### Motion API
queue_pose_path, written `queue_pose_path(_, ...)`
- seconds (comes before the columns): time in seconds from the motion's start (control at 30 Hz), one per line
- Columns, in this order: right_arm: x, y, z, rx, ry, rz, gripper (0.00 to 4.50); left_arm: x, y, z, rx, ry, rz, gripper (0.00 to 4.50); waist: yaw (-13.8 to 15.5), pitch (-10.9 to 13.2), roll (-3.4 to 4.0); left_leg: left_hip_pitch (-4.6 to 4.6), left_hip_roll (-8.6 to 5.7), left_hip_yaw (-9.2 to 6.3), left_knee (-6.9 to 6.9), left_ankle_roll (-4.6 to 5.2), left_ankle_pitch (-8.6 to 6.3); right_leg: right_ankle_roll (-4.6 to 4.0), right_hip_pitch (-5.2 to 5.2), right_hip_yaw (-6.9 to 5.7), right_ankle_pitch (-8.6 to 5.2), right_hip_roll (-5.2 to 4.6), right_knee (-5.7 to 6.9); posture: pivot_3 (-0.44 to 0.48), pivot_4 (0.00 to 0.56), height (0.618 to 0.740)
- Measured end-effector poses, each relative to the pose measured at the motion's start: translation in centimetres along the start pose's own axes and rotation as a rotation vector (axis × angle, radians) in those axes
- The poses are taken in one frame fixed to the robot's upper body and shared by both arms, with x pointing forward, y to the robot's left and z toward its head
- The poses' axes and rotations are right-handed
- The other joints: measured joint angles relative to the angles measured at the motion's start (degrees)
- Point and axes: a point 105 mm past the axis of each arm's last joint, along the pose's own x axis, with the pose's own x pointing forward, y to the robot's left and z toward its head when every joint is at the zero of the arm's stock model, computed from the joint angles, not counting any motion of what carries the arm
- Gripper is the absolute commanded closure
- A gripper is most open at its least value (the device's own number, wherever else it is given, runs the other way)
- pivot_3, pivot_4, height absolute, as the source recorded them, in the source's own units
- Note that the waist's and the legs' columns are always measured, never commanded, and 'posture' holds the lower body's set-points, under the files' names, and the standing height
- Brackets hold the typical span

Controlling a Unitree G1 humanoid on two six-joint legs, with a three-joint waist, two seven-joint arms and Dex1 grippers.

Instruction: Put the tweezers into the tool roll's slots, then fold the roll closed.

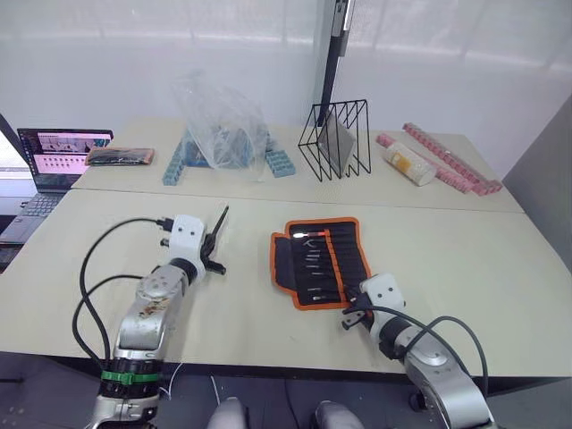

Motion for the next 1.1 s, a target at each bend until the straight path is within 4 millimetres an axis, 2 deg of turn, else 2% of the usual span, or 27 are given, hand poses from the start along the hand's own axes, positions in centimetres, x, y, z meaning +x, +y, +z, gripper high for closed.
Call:
queue_pose_path(0.07, 0.0, 0.0, 0.0, 0.0, 0.0, 0.0, 4.5, -0.2, -1.9, 2.0, 0.012, -0.041, -0.157, 4.48, -0.03, 0.02, 0.02, 0.01, 0.0, 0.01, -0.02, 0.0, 0.0, 0.0, 0.01, 0.0, 0.0, 0.0, -0.03, 0.0, 0.15, 0.684)
queue_pose_path(0.13, 0.0, 0.0, 0.0, -0.001, -0.001, 0.001, 4.5, -0.4, -4.4, 3.0, 0.023, -0.043, -0.336, 4.48, -0.06, 0.03, 0.04, 0.04, 0.0, 0.01, -0.05, 0.0, 0.0, 0.0, 0.02, 0.0, 0.0, 0.01, -0.04, 0.0, 0.15, 0.684)
queue_pose_path(0.2, 0.0, 0.0, 0.0, -0.001, -0.001, 0.002, 4.5, -0.5, -6.8, 3.4, 0.032, -0.012, -0.503, 4.48, -0.08, 0.04, 0.05, 0.04, 0.0, 0.01, -0.05, 0.0, 0.0, 0.01, 0.01, 0.0, -0.01, 0.02, -0.05, 0.0, 0.15, 0.684)
queue_pose_path(0.33, 0.0, 0.2, 0.1, -0.001, -0.004, 0.005, 4.5, -0.5, -9.7, 3.3, 0.105, 0.081, -0.707, 4.48, -0.34, 0.06, 0.04, 0.05, 0.0, 0.01, -0.13, 0.01, 0.01, 0.01, 0.0, 0.02, -0.02, 0.05, -0.1, 0.0, 0.15, 0.684)
queue_pose_path(0.67, -0.6, 0.4, 0.1, 0.024, -0.014, -0.043, 4.5, -0.5, -10.2, 0.3, 0.302, 0.377, -0.879, 4.48, -0.05, 0.23, 0.14, -0.13, 0.0, -0.01, -0.29, 0.02, 0.01, 0.01, -0.14, 0.07, -0.03, 0.1, -0.26, 0.0, 0.15, 0.684)
queue_pose_path(0.87, -0.9, 0.5, 0.0, 0.039, -0.017, -0.071, 4.5, -0.1, -11.5, 0.7, 0.398, 0.401, -0.959, 4.48, 0.24, 0.29, 0.07, -0.18, 0.01, -0.01, -0.31, 0.02, 0.01, 0.01, -0.14, 0.06, -0.04, 0.11, -0.35, 0.0, 0.15, 0.684)
queue_pose_path(1.1, -1.0, 0.6, 0.0, 0.049, -0.017, -0.087, 4.5, 0.7, -11.9, 0.7, 0.475, 0.443, -0.98, 4.48, 0.24, 0.33, 0.1, -0.19, 0.0, -0.01, -0.3, 0.02, 0.01, 0.01, -0.14, 0.06, -0.03, 0.11, -0.35, 0.0, 0.15, 0.684)
